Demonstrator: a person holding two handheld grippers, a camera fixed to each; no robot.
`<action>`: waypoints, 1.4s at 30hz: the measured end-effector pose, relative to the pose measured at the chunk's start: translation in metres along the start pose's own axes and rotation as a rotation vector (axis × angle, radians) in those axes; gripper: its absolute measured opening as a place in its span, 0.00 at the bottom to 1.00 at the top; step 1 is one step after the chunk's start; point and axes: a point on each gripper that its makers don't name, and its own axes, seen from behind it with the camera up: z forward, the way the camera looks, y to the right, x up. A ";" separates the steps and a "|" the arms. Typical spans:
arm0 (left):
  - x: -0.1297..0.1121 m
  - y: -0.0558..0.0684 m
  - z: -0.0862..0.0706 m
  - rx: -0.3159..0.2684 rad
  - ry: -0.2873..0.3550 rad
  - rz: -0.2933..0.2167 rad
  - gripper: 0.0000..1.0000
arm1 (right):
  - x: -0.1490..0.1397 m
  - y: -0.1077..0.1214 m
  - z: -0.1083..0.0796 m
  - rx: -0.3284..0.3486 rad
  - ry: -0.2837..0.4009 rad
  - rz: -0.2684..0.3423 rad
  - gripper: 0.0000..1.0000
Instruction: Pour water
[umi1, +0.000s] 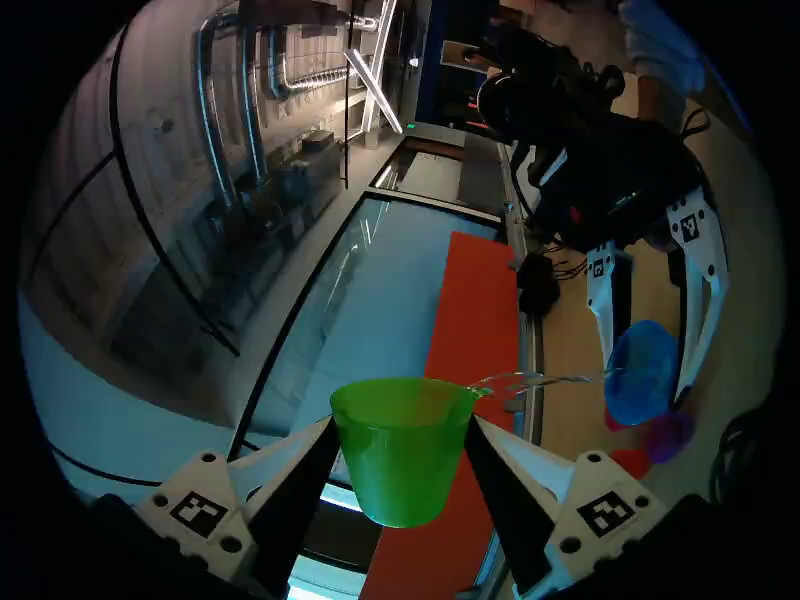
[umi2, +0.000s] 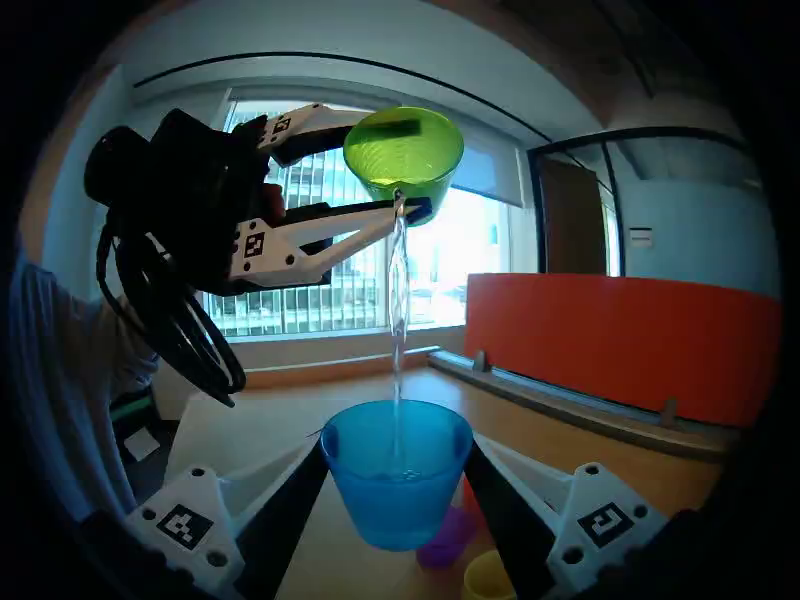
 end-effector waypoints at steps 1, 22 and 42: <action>0.001 -0.001 0.000 0.000 0.000 0.010 0.85 | 0.000 0.000 0.000 0.000 0.000 0.000 0.91; 0.009 -0.003 0.002 0.014 0.008 0.140 0.85 | -0.001 0.001 -0.001 -0.005 0.005 -0.003 0.91; 0.022 -0.003 -0.001 0.040 0.024 0.315 0.85 | 0.000 0.002 -0.004 -0.008 0.012 -0.001 0.91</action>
